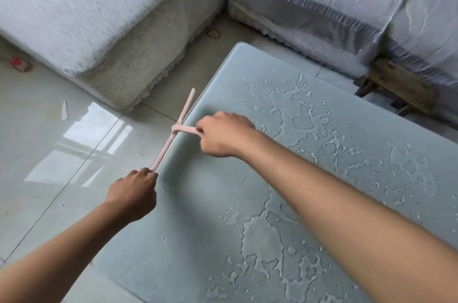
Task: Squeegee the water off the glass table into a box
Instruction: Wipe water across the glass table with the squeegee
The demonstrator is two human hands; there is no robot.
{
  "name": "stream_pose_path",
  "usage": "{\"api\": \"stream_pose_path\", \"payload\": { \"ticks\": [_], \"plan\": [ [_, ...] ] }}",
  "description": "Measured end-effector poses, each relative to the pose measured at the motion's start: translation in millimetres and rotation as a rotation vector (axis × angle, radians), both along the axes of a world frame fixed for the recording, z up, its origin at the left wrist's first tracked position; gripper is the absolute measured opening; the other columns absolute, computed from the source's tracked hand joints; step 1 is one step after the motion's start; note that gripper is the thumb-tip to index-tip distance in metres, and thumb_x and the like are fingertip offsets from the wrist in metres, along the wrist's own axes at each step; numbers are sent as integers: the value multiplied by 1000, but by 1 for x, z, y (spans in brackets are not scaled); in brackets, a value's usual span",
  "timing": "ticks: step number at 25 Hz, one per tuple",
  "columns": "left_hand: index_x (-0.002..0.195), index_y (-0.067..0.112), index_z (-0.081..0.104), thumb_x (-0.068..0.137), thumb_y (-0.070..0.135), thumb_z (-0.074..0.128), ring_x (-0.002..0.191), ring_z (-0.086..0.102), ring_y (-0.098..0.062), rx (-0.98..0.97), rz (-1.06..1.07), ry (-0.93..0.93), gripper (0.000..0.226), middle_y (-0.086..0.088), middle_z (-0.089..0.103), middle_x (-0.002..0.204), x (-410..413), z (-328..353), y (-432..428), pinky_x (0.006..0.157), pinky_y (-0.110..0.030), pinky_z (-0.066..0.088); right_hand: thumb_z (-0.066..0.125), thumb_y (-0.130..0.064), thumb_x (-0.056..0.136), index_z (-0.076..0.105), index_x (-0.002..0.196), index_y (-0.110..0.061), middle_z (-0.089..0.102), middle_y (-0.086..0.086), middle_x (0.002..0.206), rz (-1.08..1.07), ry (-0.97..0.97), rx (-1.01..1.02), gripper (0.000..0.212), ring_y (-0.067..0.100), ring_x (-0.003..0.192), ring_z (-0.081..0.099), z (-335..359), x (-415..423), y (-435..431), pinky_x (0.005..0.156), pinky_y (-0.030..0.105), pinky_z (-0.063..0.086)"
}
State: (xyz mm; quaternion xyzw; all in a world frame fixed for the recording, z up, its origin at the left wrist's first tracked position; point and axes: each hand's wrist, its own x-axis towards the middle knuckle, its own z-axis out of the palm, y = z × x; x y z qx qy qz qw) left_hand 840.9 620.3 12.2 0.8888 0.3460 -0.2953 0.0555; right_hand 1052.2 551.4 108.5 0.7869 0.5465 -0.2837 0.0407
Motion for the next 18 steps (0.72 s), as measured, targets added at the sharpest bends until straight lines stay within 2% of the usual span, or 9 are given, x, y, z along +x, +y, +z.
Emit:
{"api": "stream_pose_path", "payload": {
  "ticks": [2,6,9,12,14,18],
  "plan": [
    [131,26,45,94,22,33,120,46,-18,24,-14,1,39,4,44,136,14,0,1,83,-31,47,47,-20,87,57,122,-21,57,12,122,-8,1,-13,36,34,112,55,-13,9,2,77,33,37],
    [126,23,45,94,21,33,127,38,-20,31,-73,-45,35,-1,35,142,42,-3,-4,90,-31,44,45,-24,89,55,115,-23,60,11,119,-118,0,-59,28,34,108,57,-15,50,-68,83,36,44],
    [141,22,34,95,22,34,140,23,-21,27,-94,-89,46,-6,16,156,61,-7,-1,101,-30,35,43,-26,88,55,110,-26,63,7,114,-156,-14,-173,25,32,104,57,7,80,-108,79,36,44],
    [150,20,16,95,25,33,144,15,-22,29,-107,-66,58,-10,4,159,74,-10,2,107,-30,30,44,-25,85,59,105,-26,64,7,112,-73,-48,-46,25,33,101,58,14,88,-87,70,34,38],
    [150,18,12,95,26,32,144,13,-24,33,-105,-45,60,-12,1,159,77,-14,2,109,-31,28,46,-24,85,61,113,-27,62,7,117,-27,-13,25,32,34,105,58,6,81,-48,74,35,40],
    [150,15,7,95,29,32,145,12,-27,54,-80,-3,62,-14,-1,159,85,-20,-4,111,-33,27,47,-20,87,60,119,-29,60,8,118,2,21,-6,35,35,108,56,-21,84,-8,75,33,39]
  ]
}}
